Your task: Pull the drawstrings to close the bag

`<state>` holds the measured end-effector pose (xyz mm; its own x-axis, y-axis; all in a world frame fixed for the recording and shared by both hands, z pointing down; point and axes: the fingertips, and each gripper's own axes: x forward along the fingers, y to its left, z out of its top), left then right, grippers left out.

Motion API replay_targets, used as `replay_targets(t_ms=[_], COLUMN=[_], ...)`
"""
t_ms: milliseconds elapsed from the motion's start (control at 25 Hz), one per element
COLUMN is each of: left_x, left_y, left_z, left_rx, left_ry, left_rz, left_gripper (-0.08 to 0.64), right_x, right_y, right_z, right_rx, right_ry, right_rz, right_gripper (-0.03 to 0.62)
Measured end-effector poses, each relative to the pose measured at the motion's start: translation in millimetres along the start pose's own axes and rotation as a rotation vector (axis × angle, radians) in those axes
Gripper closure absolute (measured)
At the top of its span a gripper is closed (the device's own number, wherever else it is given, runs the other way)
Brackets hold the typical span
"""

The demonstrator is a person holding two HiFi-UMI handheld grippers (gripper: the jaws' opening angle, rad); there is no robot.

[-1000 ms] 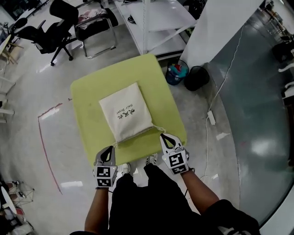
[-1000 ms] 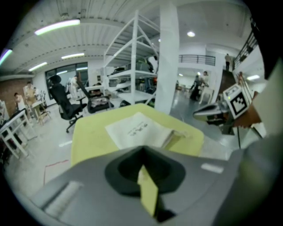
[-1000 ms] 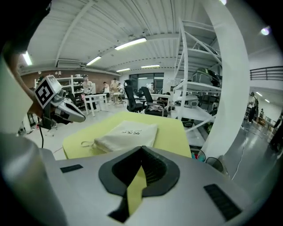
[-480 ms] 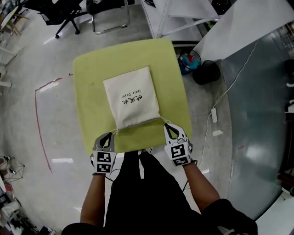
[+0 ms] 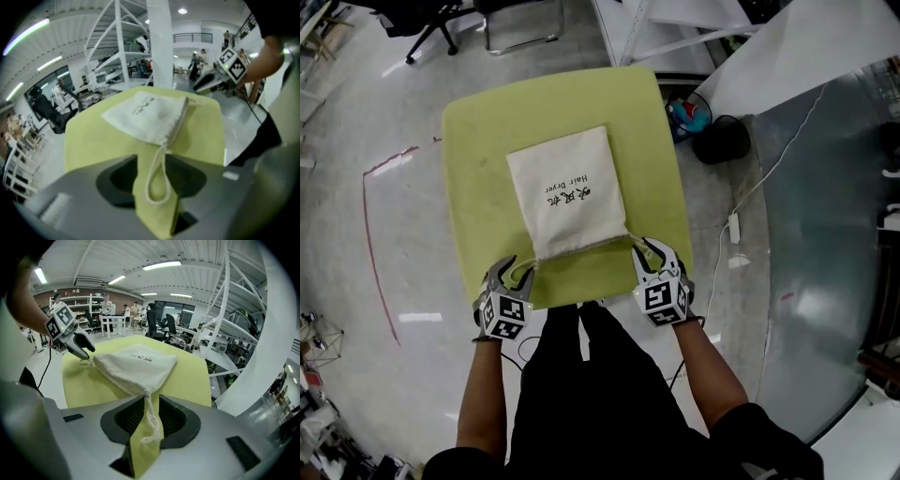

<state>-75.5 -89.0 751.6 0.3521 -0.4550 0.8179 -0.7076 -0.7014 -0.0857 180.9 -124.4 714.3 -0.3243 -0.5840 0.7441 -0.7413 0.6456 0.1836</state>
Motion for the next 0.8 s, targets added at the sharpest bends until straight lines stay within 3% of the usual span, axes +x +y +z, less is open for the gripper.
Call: replay_targets(t_ms=[280, 800], left_x=[19.5, 27.8], left_y=[-5.5, -7.0], left_z=[-3.9, -3.0], left_rx=[0.048, 0.035], left_ry=[0.053, 0.081], left_rz=[-0.066, -0.138], left_gripper=[0.374, 0.379], right_x=[20.4, 37.7], right_y=[-11.6, 3.3], right_z=[-11.7, -13.8], right_rx=[-0.091, -0.152], right_ry=[0.072, 0.118], right_rz=[0.028, 0.127], right_gripper=[0.517, 0.528])
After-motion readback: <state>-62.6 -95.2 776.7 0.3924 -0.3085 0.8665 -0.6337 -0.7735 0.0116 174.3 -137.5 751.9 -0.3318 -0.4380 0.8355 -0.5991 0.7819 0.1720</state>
